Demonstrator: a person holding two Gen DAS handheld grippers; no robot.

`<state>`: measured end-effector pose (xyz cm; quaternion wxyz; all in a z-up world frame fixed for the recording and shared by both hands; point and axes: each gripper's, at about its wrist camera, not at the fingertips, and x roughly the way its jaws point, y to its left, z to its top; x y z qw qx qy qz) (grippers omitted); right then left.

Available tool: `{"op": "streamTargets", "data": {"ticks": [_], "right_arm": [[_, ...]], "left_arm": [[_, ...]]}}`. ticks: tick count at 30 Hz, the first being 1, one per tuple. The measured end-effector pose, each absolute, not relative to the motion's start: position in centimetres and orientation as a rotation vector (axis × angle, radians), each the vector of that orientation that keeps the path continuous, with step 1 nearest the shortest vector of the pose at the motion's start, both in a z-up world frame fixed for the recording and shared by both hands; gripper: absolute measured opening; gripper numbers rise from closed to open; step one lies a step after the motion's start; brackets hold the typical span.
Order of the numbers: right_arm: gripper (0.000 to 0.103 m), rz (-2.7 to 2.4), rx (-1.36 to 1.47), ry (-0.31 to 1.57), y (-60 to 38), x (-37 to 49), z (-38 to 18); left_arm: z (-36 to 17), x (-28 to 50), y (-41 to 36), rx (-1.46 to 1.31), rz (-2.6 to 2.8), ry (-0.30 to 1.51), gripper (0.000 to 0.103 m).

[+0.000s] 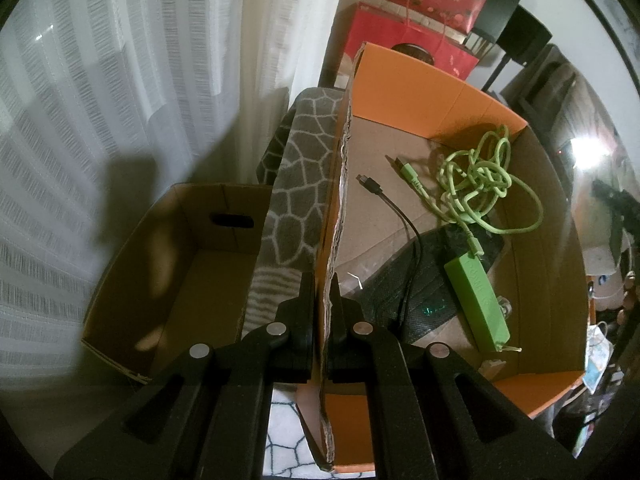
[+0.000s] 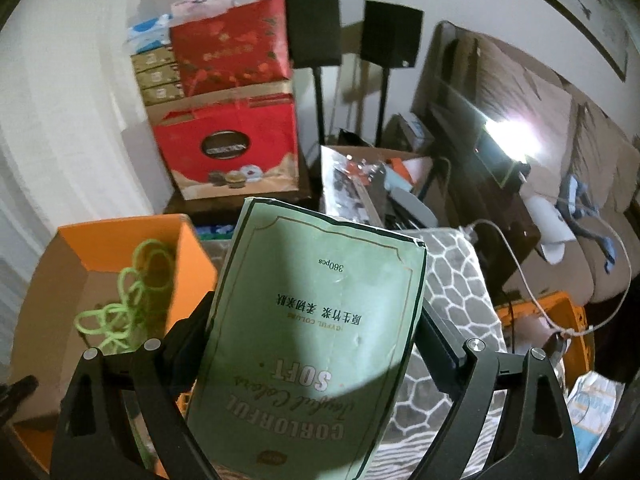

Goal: Organize objects
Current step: 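Lift and carry the mint-green box over the orange box with the right gripper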

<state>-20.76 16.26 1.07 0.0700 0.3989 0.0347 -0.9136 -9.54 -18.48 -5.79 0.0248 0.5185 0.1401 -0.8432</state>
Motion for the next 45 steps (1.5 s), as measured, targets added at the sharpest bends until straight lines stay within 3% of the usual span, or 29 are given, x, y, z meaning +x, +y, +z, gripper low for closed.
{"op": "streamTargets", "data": {"ticks": [20, 45], "right_arm": [[0.088, -2.709, 1.089, 0.297, 10.4, -19.9, 4.8], [0.088, -2.557, 1.046, 0.258, 5.2, -18.9, 6.7]], "left_arm": [[-5.8, -9.5, -18.6, 1.604, -2.608, 0.436, 0.004], [-5.8, -9.5, -18.6, 1.603, -2.608, 0.432, 0.004]]}}
